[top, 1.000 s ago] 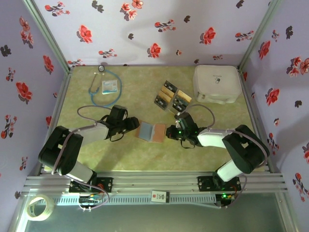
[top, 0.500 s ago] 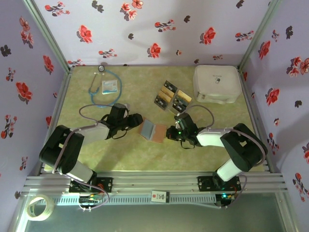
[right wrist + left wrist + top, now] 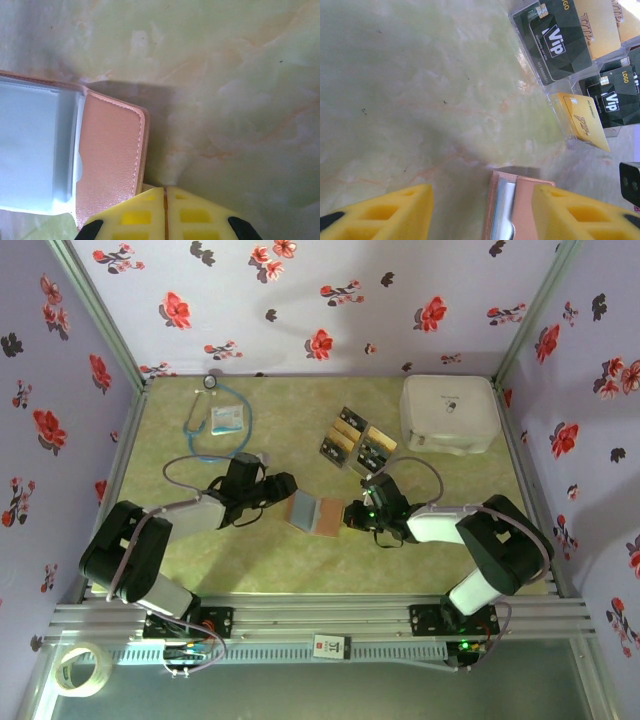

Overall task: Put the credit cards into the card holder
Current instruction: Open the card holder at the center of the table.

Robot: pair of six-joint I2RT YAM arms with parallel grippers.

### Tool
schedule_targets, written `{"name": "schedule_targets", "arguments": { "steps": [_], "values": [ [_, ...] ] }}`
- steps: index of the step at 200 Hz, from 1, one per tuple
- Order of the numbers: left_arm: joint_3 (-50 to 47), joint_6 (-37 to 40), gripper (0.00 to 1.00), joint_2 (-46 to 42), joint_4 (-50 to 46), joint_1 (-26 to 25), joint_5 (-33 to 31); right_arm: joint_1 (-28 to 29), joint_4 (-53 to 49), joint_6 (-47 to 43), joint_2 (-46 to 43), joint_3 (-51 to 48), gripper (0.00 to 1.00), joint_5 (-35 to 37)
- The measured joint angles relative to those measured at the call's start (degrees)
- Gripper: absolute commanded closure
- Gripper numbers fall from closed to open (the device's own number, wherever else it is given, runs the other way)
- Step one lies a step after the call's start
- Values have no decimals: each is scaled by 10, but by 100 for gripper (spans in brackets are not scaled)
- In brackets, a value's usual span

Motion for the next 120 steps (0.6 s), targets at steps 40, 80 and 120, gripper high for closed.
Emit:
{"name": "schedule_targets", "arguments": {
  "steps": [40,80,120],
  "values": [
    [-6,0,56,0,6,0,0,0,0,0,8,4,100,0],
    [-12,0,63,4,12,0,5,0,2,0,11,6,100,0],
    [-24,-5,78,10,24,0,6,0,5,0,13,6,100,0]
  ]
}}
